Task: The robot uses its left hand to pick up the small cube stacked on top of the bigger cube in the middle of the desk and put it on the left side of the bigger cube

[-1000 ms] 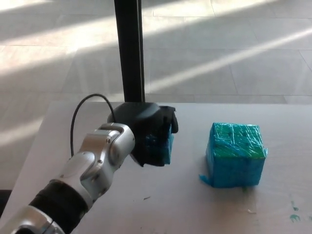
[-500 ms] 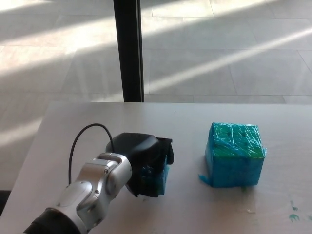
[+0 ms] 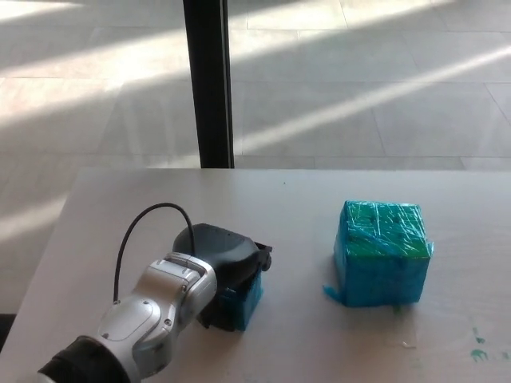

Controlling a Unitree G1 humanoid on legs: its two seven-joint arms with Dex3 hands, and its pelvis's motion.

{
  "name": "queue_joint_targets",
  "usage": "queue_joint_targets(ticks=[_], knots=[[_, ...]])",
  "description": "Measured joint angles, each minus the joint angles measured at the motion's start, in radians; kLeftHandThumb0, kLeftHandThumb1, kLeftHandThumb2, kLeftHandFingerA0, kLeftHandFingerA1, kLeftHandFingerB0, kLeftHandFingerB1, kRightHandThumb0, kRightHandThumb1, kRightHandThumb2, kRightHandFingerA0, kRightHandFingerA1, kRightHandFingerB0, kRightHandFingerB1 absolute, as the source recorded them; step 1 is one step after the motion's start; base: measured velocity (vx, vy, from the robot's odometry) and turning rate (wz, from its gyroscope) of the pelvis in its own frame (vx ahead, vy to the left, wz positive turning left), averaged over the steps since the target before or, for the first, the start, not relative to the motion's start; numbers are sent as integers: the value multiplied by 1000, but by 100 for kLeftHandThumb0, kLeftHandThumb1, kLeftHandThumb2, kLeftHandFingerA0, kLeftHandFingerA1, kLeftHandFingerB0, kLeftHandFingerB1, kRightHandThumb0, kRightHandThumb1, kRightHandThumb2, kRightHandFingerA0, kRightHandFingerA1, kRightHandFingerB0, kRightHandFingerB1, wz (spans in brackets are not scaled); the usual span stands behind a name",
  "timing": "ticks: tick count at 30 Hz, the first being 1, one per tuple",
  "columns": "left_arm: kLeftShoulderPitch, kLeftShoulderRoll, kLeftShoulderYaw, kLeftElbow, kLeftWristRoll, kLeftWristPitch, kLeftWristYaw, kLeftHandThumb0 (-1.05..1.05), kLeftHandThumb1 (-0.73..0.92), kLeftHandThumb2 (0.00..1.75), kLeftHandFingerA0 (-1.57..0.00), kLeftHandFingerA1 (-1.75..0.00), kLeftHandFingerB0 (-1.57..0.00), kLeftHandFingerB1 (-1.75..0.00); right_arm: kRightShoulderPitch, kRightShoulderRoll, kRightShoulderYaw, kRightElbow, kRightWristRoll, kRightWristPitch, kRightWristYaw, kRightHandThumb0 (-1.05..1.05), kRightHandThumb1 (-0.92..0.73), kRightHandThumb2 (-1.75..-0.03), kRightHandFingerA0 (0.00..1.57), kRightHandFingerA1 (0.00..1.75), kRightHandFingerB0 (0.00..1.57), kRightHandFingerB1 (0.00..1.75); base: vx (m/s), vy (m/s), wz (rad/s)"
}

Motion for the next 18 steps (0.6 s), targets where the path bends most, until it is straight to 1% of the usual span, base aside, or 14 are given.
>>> queue_joint_targets(ticks=[1, 2, 3, 5, 6, 13, 14, 15, 16, 18], knots=[[-1, 3, 0, -5, 5, 9, -15, -83, 51, 60, 0, -19, -6, -29, -2, 0, 0, 5, 0, 0, 0, -40, -69, -61, 62, 55, 59, 40, 0, 0, 0], [-3, 4, 0, -8, 8, 16, -27, -84, 47, 88, 0, -21, -3, -14, -4, 0, 1, 10, -1, 0, 0, -40, -69, -61, 61, 54, 58, 40, 0, 0, 0], [-3, 5, 0, -11, 10, 21, -38, -85, 44, 89, 0, -21, -3, -6, -6, 0, 1, 12, -1, 0, 0, -40, -69, -61, 62, 56, 58, 39, 0, 0, 0], [-6, 5, 1, -16, 12, 33, -66, -85, 44, 89, 0, -21, -3, -6, -12, 1, 3, 19, -2, 0, 0, -40, -69, -61, 62, 56, 58, 39, 0, 0, 0], [-7, 5, 2, -18, 13, 40, -78, -89, 47, 91, 0, -18, 0, 0, -13, 1, 3, 21, -3, 0, -1, -38, -69, -61, 61, 54, 56, 39, 0, 0, 0], [-14, -1, 22, -28, 11, 74, -159, -91, 48, 93, 0, -18, 0, 0, -30, 1, 5, 74, -3, -6, -1, -38, -68, -61, 60, 55, 56, 40, 0, 0, 0], [-14, -2, 25, -28, 11, 78, -166, -97, 59, 59, 0, 0, 0, 0, -30, 1, 5, 78, -3, -8, -1, -40, -68, -61, 62, 57, 58, 40, 0, 0, 0], [-14, -5, 34, -29, 10, 82, -174, -100, 56, 98, 0, -14, 0, 0, -29, 1, 5, 80, -3, -12, -1, -40, -68, -61, 61, 55, 56, 40, 0, 0, 0], [-14, -8, 44, -29, 9, 85, -177, -105, 59, 100, 0, -12, 0, 0, -27, 1, 5, 79, -3, -14, -1, -40, -68, -61, 61, 55, 57, 39, 0, 0, 0], [-14, -15, 82, -31, 0, 93, -181, -105, 57, 103, 0, -15, 0, -4, -25, 1, 5, 76, -4, -17, -1, -39, -68, -61, 60, 54, 57, 40, 0, 0, 0]])
